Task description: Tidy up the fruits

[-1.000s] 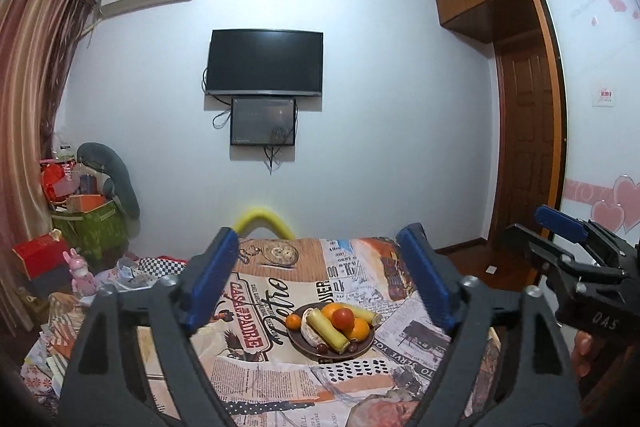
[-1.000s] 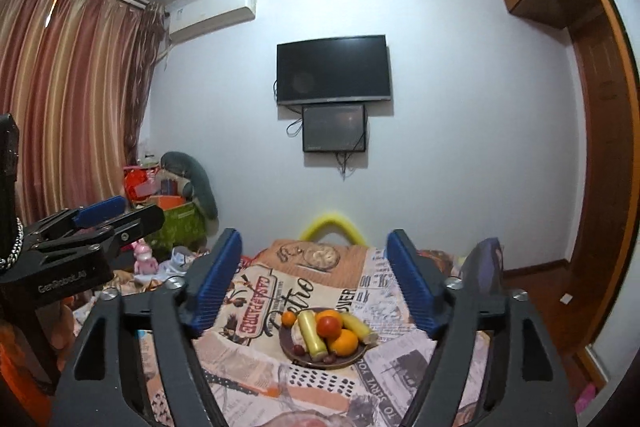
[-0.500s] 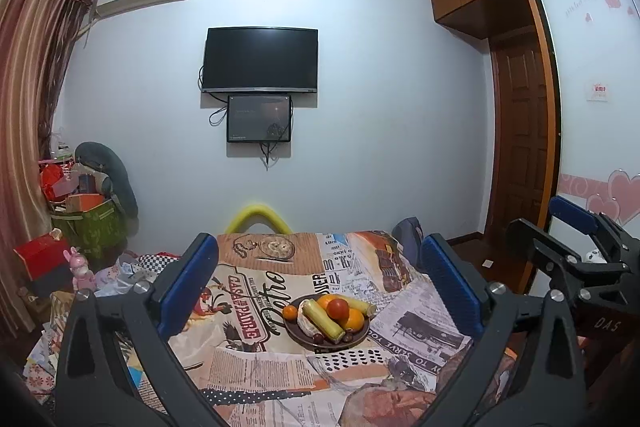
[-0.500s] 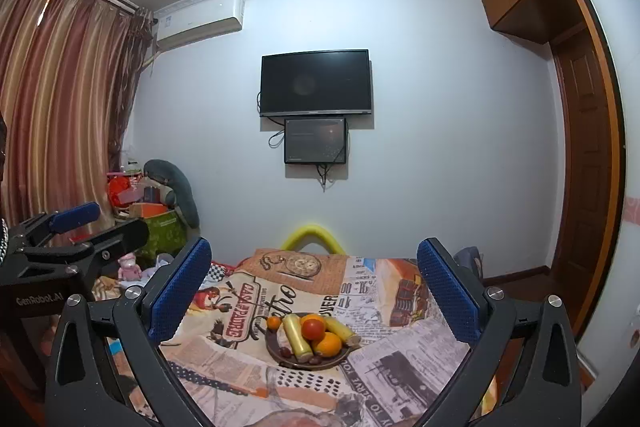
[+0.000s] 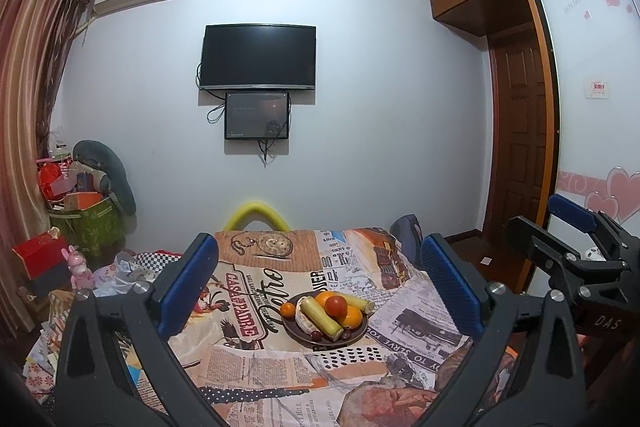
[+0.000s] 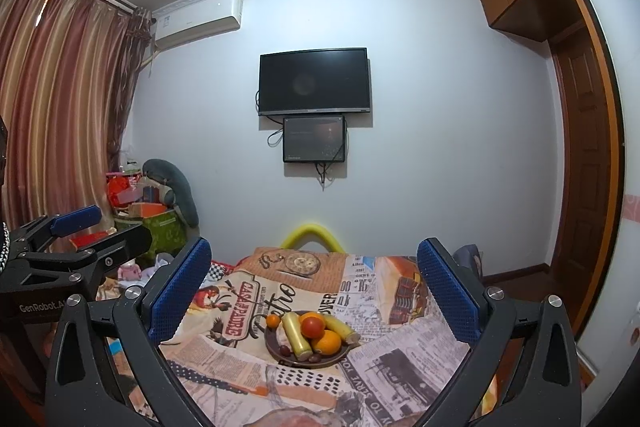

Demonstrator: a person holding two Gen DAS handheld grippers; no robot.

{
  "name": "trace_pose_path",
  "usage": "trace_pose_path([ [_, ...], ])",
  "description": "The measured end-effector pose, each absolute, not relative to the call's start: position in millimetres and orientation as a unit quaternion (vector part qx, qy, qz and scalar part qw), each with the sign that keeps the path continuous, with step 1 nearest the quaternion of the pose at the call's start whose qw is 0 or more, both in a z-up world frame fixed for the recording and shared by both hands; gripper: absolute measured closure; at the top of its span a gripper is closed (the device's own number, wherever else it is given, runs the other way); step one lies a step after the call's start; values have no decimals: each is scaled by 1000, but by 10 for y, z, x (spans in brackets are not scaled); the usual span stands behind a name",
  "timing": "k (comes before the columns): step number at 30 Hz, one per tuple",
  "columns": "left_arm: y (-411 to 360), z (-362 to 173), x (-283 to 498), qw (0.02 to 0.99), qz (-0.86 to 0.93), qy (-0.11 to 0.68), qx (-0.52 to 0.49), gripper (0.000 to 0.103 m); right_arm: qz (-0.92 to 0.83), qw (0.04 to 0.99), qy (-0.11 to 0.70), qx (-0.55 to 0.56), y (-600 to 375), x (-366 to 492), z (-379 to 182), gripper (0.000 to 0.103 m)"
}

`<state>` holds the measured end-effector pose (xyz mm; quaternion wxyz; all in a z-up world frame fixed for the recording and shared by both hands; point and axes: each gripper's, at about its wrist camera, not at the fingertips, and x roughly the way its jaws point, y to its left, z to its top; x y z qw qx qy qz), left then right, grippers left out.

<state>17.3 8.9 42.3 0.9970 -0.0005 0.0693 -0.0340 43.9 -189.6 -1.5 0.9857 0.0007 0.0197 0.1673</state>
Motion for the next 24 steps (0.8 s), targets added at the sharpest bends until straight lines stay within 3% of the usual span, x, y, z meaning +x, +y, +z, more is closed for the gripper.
trace_pose_path([
  [24, 62, 413, 204, 996, -43, 75, -1, 0, 166, 986, 25, 7, -1934, 439, -34, 0],
])
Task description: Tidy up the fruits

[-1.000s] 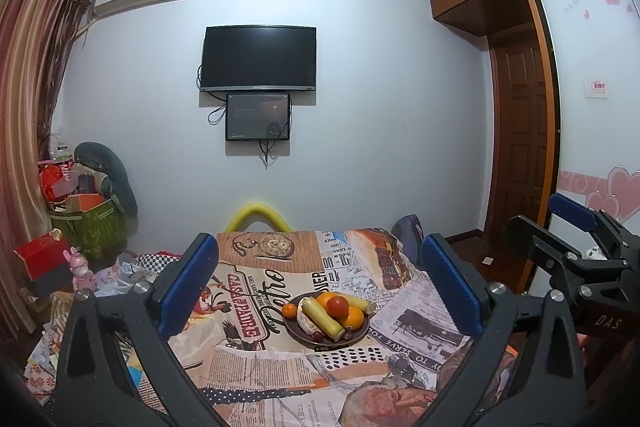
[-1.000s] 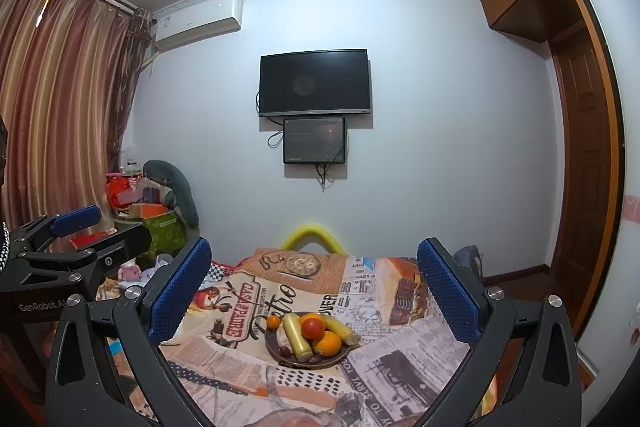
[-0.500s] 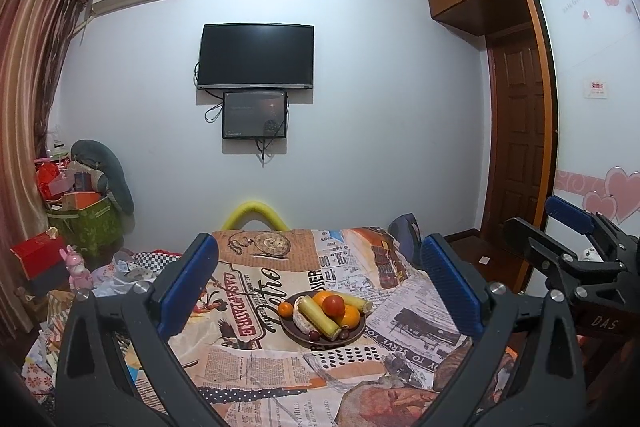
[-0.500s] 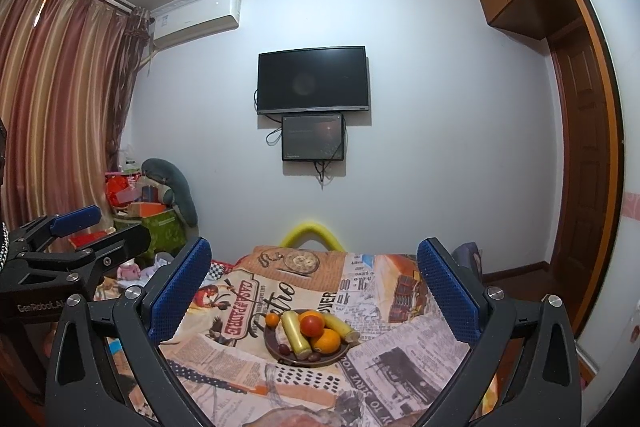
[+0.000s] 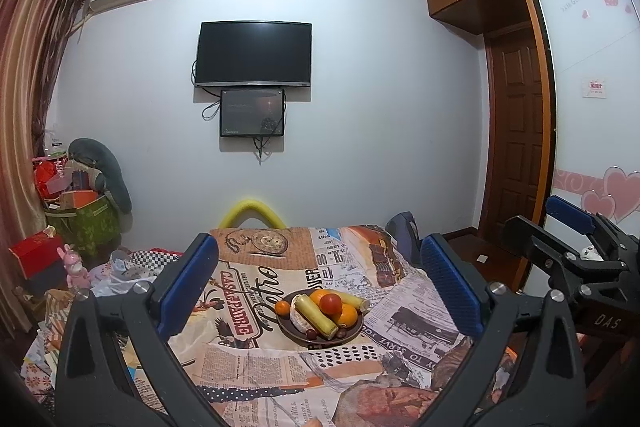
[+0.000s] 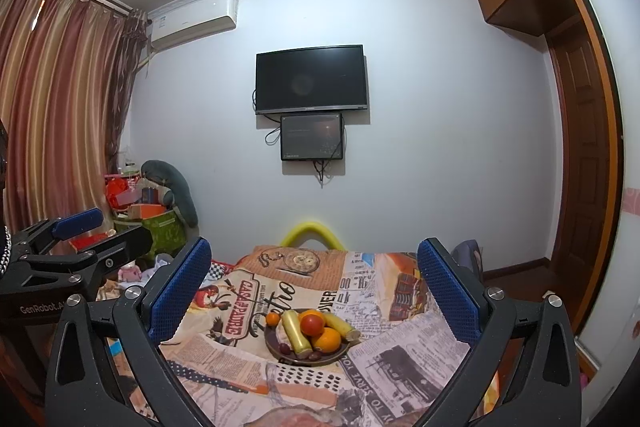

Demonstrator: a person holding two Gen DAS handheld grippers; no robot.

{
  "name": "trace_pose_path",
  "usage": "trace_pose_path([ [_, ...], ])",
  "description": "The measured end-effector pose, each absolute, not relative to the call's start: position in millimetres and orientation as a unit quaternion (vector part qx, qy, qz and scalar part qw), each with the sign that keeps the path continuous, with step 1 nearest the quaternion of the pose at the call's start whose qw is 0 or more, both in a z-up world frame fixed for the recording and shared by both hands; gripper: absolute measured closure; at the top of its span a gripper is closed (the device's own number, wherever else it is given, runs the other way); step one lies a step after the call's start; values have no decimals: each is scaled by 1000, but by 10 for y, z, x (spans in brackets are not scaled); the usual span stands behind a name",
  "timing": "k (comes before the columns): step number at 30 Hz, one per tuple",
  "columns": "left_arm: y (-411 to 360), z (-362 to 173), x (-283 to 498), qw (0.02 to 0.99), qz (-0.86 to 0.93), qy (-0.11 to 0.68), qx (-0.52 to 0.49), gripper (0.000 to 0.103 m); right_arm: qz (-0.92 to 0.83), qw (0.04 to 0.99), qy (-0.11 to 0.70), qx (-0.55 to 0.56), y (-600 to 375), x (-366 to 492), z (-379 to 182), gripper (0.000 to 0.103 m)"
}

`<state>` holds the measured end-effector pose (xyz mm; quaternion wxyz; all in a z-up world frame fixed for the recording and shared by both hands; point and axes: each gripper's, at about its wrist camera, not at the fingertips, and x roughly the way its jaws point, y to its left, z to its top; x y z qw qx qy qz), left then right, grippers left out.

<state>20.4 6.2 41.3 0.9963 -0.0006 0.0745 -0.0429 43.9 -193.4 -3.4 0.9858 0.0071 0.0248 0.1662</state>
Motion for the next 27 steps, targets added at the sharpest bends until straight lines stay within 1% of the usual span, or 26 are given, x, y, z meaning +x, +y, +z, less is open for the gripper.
trace_pose_path([
  [27, 51, 357, 272, 995, -44, 85, -3, 0, 162, 986, 41, 11, -1932, 463, -18, 0],
])
